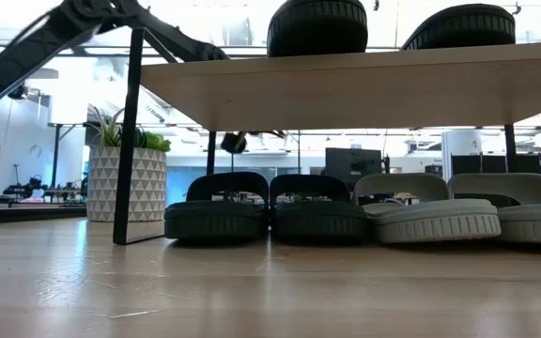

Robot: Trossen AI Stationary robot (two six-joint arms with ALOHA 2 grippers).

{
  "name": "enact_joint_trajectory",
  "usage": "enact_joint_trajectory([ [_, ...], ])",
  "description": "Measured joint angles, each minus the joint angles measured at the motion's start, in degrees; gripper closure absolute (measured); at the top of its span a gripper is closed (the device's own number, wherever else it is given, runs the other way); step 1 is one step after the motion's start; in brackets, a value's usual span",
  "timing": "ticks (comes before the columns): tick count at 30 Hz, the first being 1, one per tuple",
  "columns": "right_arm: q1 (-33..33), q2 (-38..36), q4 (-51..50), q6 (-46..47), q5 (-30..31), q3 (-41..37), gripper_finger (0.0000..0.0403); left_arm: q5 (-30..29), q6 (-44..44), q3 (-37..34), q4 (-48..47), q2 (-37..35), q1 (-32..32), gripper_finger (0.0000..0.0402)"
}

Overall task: Pick and place slides into the shelf
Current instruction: Adjust the slides under the shelf

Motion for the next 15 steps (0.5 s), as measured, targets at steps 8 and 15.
enact_joint_trajectory([
  [8,-3.22,-0.04,0.04,-0.99,-0.12,-0.08,0.0392,-0.95,1.23,2.53,-2.66,6.90,-0.62,0.0402],
  [15,-4.07,-0.02,-0.06,-1.36,-0.11,-0.54,0.0392,-8.28,1.58,2.20,-3.72,8.98,-4.93,0.0401],
])
